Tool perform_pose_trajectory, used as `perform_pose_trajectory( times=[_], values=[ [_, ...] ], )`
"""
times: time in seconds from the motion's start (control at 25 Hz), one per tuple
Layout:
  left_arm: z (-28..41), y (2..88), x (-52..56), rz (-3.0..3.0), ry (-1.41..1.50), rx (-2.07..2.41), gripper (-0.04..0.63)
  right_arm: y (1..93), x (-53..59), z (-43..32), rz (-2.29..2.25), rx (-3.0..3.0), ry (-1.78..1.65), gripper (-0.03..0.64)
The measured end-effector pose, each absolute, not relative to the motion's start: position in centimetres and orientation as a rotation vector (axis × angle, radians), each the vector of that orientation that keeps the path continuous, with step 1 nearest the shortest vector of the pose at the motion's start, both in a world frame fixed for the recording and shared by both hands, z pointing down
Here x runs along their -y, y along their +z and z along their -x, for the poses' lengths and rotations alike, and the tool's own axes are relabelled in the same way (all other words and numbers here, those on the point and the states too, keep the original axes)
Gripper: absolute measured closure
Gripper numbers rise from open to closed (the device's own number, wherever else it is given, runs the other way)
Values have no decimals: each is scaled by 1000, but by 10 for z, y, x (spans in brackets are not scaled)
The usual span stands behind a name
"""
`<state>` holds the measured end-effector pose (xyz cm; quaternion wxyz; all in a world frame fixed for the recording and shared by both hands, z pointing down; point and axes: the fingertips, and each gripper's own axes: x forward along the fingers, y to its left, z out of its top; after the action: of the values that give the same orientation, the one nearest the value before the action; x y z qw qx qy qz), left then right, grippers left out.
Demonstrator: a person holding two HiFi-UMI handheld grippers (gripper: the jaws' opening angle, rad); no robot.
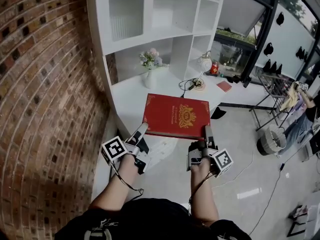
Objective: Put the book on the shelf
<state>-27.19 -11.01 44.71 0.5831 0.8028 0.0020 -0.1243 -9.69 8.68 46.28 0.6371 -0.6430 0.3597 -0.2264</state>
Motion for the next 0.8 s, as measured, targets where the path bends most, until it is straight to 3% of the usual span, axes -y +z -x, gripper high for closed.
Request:
perform_pose_trajectory(
  times=[0.8],
  values=[
    [215, 457, 92, -1872, -303, 70, 344, 468, -102, 33, 1479, -853, -555, 351]
  ],
)
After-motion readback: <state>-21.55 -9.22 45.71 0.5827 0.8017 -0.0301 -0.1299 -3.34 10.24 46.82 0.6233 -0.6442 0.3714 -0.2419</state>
